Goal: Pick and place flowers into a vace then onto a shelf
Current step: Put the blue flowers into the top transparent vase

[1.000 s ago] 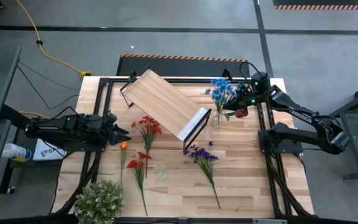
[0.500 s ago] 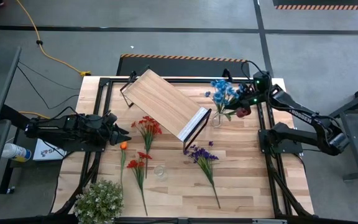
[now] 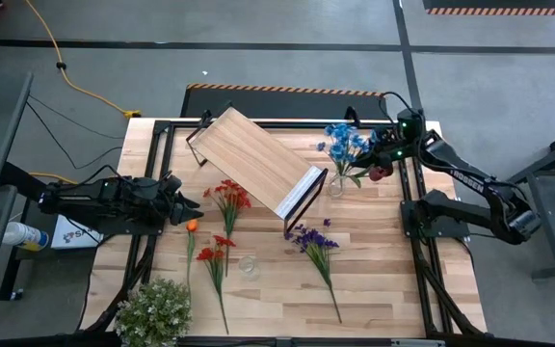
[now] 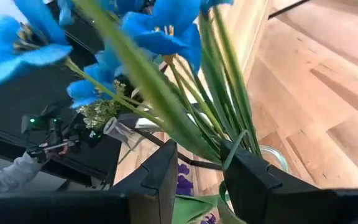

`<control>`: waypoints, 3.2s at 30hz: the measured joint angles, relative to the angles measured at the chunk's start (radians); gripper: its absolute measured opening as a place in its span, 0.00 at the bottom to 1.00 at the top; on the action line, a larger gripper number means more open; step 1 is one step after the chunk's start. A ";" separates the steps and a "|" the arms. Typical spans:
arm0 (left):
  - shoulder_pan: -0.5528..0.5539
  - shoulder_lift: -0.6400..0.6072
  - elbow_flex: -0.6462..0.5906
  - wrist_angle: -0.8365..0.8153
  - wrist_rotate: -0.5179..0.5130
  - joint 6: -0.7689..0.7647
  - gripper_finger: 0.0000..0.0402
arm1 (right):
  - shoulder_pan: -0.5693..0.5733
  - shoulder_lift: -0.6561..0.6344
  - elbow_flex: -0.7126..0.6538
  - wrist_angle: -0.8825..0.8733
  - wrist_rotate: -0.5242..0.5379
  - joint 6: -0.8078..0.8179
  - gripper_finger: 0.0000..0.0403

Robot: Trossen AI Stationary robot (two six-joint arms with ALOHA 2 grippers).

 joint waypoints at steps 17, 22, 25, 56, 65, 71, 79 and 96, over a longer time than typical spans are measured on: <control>0.000 0.000 0.000 0.000 0.000 0.000 0.94 | -0.094 -0.172 0.000 -0.030 -0.002 0.021 0.28; 0.000 0.000 0.000 0.000 0.000 0.000 0.94 | -0.111 -0.219 0.000 -0.030 -0.001 0.039 0.28; 0.000 0.000 0.000 0.000 0.000 0.000 0.94 | -0.116 -0.243 0.000 -0.030 -0.004 0.053 0.28; 0.000 0.000 0.000 0.000 -0.001 0.000 0.94 | -0.116 -0.311 0.000 -0.030 -0.039 0.095 0.28; 0.000 0.000 0.000 0.000 -0.001 0.000 0.94 | -0.116 -0.311 0.000 -0.029 -0.039 0.092 0.28; 0.000 0.000 0.000 0.000 -0.001 0.000 0.94 | -0.116 -0.311 0.000 -0.029 -0.039 0.095 0.28; 0.000 0.000 0.000 0.000 -0.001 0.000 0.94 | -0.116 -0.311 0.000 -0.029 0.018 0.147 0.29; 0.000 0.000 0.000 0.000 -0.001 0.000 0.94 | -0.116 -0.311 0.000 -0.008 0.003 0.178 0.56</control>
